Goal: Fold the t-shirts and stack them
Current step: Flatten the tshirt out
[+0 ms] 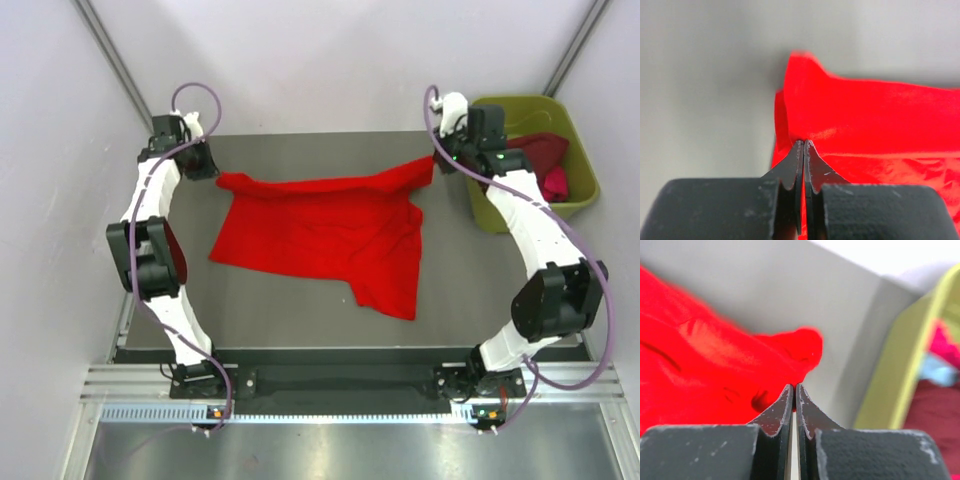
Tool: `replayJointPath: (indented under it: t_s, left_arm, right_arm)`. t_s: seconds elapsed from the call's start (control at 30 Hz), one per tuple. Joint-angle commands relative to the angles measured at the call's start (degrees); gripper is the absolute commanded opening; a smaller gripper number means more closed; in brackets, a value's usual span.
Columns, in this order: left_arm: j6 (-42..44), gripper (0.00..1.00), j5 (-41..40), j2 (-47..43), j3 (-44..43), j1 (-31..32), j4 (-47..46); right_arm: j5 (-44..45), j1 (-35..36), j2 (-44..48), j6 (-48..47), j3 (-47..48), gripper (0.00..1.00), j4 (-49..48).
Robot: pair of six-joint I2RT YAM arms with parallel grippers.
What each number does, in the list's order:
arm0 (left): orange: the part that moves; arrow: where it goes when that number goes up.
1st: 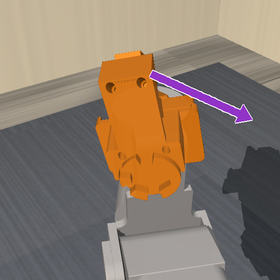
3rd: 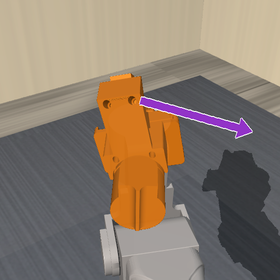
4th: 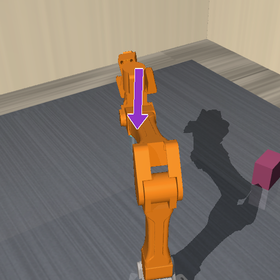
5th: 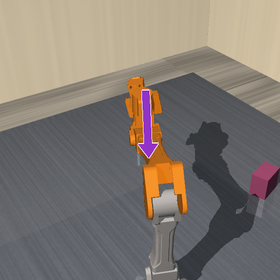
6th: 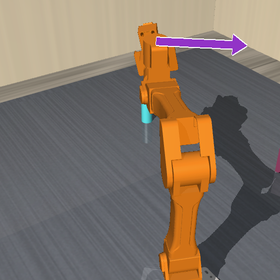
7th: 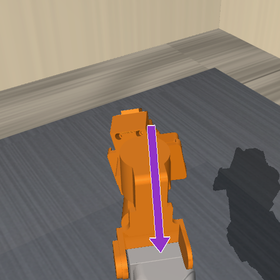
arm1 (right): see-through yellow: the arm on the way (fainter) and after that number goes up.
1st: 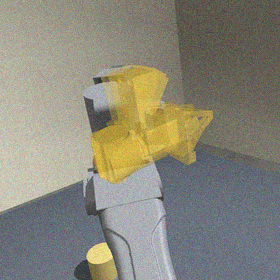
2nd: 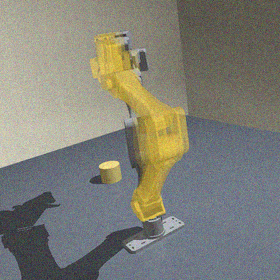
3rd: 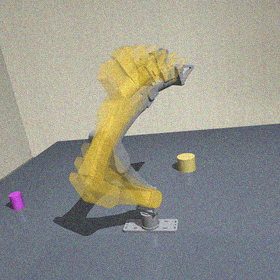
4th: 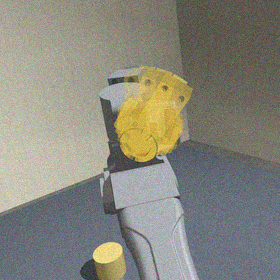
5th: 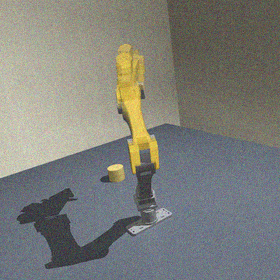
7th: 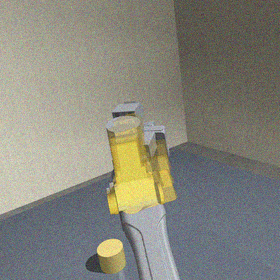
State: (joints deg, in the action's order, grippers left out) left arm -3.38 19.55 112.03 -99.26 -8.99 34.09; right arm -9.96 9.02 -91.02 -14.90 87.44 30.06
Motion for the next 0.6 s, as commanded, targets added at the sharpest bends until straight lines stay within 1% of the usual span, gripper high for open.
replayJointPath:
  t_s: [0.0,0.07,0.1,0.13,0.17,0.23,0.27,0.43,0.47,0.53,0.57]
  left_arm:
    - [2.58,0.00,-0.30,-9.80,-0.94,-0.06,-6.39]
    - [2.85,0.00,-0.48,-14.02,0.82,0.03,-8.06]
    - [4.94,0.00,-0.30,-16.64,1.09,0.03,-8.16]
    - [5.31,0.00,-0.13,-17.88,1.18,0.03,-8.25]
    - [5.75,0.00,0.05,-19.20,1.26,0.03,-8.16]
    - [6.36,0.00,0.22,-22.98,1.18,0.03,-8.42]
    - [6.45,0.00,0.31,-24.30,1.18,0.03,-8.60]
    - [6.45,0.00,0.14,-33.26,0.74,0.03,-8.60]
    - [6.54,0.00,-0.21,-34.58,0.74,0.03,-8.25]
    - [7.42,0.00,-0.92,-38.80,1.09,0.03,-7.55]
    - [7.85,0.00,-1.01,-40.29,1.18,0.03,-7.46]
  right_arm:
    - [2.66,-2.68,4.18,-1.10,5.54,0.00,1.31]
    - [3.62,-4.09,5.94,-0.31,9.23,0.00,2.36]
    - [3.80,-5.75,6.55,0.30,10.63,0.00,2.89]
    - [3.72,-6.81,7.17,1.00,13.43,0.00,3.94]
    - [3.45,-8.21,8.83,2.14,14.42,0.00,4.30]
    - [3.45,-8.58,11.03,2.85,16.44,0.00,4.82]
    - [3.45,-10.32,13.65,2.85,16.80,0.00,5.18]
    - [3.80,-11.74,22.72,2.24,15.32,0.00,5.71]
    - [4.15,-12.00,25.95,2.24,14.61,0.00,5.62]
    - [4.59,-12.27,29.48,2.41,12.33,0.00,5.88]
    - [5.29,-12.27,33.15,2.59,11.62,0.00,5.97]
